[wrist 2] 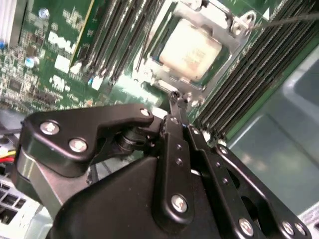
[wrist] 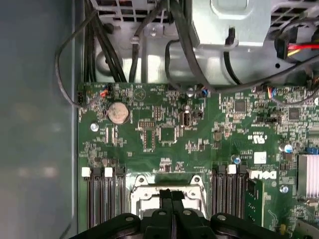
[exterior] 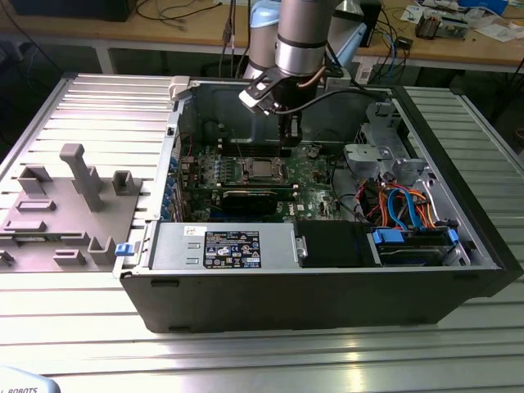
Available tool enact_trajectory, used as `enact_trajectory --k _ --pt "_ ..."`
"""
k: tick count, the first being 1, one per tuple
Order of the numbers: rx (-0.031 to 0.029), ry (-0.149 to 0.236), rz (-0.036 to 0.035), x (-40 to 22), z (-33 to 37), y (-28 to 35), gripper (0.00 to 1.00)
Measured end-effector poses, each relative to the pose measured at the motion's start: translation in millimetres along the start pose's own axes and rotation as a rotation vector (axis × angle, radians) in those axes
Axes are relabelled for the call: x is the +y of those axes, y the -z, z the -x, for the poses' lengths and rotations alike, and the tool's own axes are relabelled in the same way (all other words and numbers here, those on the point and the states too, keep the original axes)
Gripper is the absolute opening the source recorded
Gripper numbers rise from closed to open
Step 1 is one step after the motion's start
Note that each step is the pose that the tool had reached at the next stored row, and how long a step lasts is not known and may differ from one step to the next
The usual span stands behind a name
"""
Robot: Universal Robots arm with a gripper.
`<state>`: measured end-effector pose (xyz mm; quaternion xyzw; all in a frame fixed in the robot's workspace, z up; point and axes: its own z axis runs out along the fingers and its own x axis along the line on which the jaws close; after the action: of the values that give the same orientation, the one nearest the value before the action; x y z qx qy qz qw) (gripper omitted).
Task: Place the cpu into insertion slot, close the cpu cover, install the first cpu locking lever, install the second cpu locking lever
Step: 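Close the cpu cover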
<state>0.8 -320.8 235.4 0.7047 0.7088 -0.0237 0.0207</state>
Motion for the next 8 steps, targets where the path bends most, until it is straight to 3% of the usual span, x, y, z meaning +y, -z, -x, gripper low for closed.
enact_trajectory --k 3,8 --pt "0.0000 0.000 0.0000 -21.3 -0.7 -8.7 0.11" --pt "0.0000 0.000 0.0001 -38.1 -1.4 -18.5 0.11"
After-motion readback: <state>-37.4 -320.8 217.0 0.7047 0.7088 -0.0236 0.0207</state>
